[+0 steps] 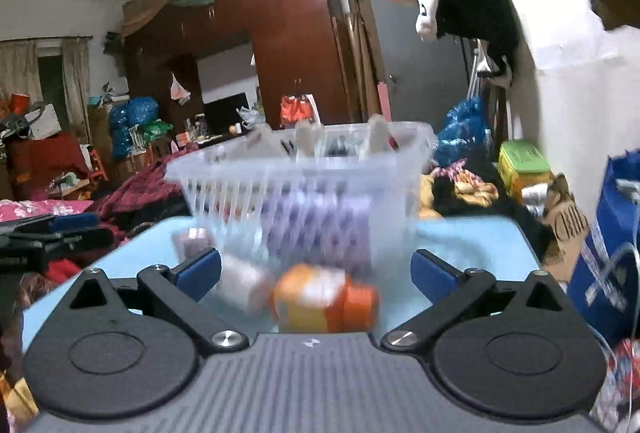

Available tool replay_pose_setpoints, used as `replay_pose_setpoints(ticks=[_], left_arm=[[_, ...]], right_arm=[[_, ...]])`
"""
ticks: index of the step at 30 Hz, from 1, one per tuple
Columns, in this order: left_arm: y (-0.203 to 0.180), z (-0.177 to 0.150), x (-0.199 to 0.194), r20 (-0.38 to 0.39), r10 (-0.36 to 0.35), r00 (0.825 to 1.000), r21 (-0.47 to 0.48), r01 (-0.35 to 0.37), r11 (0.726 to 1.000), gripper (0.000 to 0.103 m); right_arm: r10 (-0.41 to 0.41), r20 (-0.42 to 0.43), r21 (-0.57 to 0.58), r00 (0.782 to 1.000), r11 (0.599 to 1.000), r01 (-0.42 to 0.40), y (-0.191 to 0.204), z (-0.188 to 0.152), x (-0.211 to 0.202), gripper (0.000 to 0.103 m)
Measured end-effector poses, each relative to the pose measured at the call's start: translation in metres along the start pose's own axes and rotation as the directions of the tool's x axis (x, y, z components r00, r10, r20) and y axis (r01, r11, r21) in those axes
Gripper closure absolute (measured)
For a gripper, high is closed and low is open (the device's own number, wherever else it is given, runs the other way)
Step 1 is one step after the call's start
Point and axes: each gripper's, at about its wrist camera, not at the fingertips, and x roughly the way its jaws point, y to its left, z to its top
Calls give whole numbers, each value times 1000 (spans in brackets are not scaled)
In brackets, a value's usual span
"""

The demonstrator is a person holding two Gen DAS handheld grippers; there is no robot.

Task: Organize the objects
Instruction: 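Grasp the purple wrapped pack with the left tool while the right tool grasps the orange-capped bottle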

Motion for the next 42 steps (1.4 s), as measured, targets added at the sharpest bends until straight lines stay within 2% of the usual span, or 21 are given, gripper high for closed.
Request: replay_pose_setpoints(ticks=[5,10,13,20,25,28,30,34,42], left_arm=[[3,-25,-13,-32,36,999,-5,-37,999,16],[3,-37,-7,-82,58,995,40,-55,998,16],[5,-41,3,-129,63,990,37,-59,998,16],[6,-48,10,-159,82,984,39,-77,996,16],[5,-50,12,-163,71,984,31,-67,997,21],[5,-49,11,-154,66,986,28,-62,998,22],[5,-49,11,-147,64,987,24,-61,998,33],[9,-49,8,-130,34,991,-7,-35,999,35],[13,-40,-4,-16,37,999,-39,-37,999,36]], right_arm=[[0,-54,-49,999,999,-2,5,-20,7,0],[-4,-103,2,995,1000,4,0,-10,28,0],[-30,-137,-34,990,999,25,7,-4,38,0],[-62,-288,-14,956,998,61,8,-6,80,0],[-81,-319,-22,944,997,78,8,-4,96,3],[-97,-333,-31,938,995,92,9,-4,102,10],[-115,-325,-46,939,993,106,9,-4,102,16],[-120,-306,-55,944,993,108,7,-7,95,16],[-115,-150,-76,982,992,104,-1,-2,50,17]])
